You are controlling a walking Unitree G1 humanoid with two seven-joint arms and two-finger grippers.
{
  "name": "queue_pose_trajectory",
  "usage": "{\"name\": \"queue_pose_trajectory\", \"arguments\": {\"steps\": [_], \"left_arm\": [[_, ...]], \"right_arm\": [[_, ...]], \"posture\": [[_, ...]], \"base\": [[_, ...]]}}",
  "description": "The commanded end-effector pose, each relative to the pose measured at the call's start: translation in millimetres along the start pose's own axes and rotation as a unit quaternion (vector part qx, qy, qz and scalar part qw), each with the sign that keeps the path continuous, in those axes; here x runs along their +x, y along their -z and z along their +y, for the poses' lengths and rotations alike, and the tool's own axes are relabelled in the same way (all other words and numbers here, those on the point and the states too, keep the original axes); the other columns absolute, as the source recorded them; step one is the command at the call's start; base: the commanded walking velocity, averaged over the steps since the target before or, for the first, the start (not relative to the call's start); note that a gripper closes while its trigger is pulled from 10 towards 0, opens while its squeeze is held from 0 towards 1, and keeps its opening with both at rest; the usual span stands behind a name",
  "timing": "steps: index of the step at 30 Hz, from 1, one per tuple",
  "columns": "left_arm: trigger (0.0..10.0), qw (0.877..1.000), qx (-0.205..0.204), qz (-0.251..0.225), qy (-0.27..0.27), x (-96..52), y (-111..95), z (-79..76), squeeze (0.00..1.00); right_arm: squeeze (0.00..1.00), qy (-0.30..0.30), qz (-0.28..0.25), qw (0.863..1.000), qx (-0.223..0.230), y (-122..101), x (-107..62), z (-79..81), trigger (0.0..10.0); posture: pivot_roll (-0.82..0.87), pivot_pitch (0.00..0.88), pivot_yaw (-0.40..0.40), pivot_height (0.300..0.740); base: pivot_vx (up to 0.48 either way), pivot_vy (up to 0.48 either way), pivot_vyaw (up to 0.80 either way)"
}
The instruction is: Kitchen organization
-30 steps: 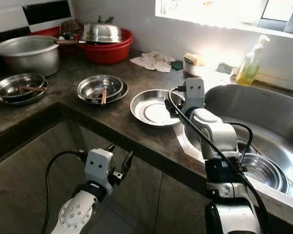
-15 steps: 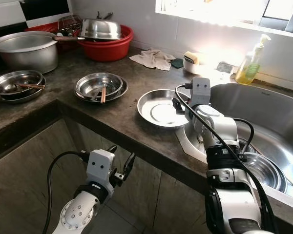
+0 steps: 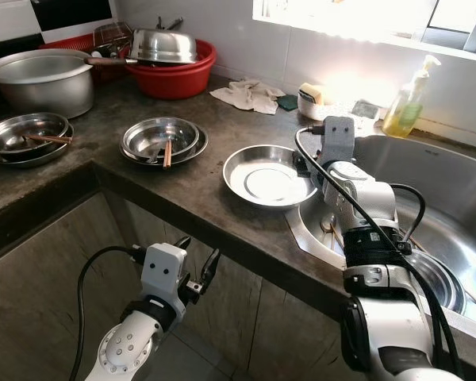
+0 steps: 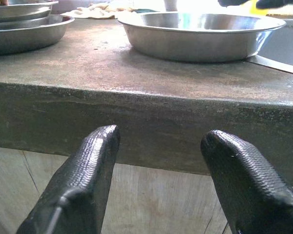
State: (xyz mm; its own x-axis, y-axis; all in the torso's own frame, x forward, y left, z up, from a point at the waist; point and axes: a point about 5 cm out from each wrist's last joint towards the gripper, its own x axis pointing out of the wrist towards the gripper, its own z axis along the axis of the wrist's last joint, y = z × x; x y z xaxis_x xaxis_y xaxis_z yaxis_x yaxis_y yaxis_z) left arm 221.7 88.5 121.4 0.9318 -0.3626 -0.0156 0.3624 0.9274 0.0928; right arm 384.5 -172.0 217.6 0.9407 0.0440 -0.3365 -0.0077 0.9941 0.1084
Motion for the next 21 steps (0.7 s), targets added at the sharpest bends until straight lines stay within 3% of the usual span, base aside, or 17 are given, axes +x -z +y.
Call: {"name": "queue_pose_trajectory", "arguments": {"steps": [1,9,16,21], "left_arm": [[10.0,1.0,-0.002,-0.005,0.006,0.5,-4,-2.7,0.0],[10.0,1.0,-0.006,-0.01,0.009,0.8,-6,-3.4,0.0],[10.0,0.994,-0.036,-0.048,0.096,-3.5,-16,-26.6,0.0],[10.0,0.991,-0.042,-0.051,0.114,-4.7,-17,-29.6,0.0]], "right_arm": [[0.0,-0.008,0.022,1.0,0.017,4,1.1,1.7,10.0],[0.0,0.004,0.037,0.999,0.032,6,2.1,-3.5,10.0],[0.0,-0.003,0.074,0.995,0.069,16,3.0,-2.8,10.0],[0.0,-0.009,0.085,0.993,0.084,20,3.5,0.3,10.0]], "posture": [[0.12,0.048,-0.089,0.74],[0.12,0.049,-0.092,0.74],[0.11,0.046,-0.094,0.74],[0.11,0.044,-0.092,0.74]], "base": [[0.0,0.0,0.0],[0.0,0.0,0.0],[0.0,0.0,0.0],[0.0,0.0,0.0]]}}
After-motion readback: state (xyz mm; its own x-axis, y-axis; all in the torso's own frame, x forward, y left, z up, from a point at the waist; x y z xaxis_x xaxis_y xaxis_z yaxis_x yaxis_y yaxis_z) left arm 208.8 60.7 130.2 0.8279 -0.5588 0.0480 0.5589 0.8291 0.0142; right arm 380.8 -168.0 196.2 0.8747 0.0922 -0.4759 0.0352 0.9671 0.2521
